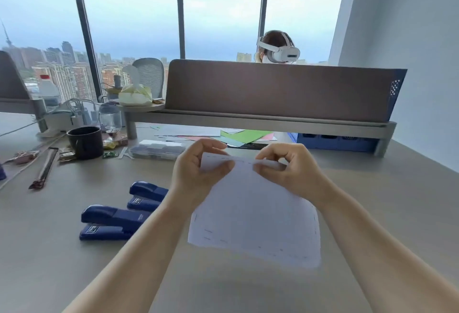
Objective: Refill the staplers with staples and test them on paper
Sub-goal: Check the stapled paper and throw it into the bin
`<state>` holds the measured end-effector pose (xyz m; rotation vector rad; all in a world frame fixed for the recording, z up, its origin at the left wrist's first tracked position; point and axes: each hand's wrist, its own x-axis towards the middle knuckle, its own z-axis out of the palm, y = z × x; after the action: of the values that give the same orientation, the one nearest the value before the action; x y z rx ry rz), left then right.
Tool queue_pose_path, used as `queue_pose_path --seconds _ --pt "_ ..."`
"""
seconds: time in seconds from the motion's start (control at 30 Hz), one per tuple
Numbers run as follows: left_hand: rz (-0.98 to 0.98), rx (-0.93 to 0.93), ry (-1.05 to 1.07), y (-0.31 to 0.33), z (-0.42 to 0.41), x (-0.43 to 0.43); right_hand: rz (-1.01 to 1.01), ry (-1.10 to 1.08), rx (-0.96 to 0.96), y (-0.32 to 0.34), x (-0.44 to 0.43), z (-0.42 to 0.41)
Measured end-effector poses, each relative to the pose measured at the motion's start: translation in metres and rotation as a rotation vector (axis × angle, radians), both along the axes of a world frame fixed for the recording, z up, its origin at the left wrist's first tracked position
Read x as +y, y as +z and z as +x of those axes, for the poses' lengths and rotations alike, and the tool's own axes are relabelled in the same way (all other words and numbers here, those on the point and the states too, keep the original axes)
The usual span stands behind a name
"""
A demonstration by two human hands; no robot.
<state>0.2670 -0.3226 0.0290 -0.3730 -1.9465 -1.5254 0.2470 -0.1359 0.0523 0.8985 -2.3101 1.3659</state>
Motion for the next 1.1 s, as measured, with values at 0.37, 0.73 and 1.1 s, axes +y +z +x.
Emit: queue_pose_path --seconds 0.37,0.73,1.1 --pt "-0.702 0.582 0.187 -0.019 -0.016 0.026 0.277 -0.408 0.699 -0.024 0.053 -0.003" --pt "-0.414 0.513 0.018 -0.008 -0.021 0.066 0.307 -0.502 0.531 -0.020 0.095 0.021" --pt "-0.146 -0.159 0.001 -0.007 -0.030 0.135 0.098 -0.690 0.141 -0.030 0.158 0.045"
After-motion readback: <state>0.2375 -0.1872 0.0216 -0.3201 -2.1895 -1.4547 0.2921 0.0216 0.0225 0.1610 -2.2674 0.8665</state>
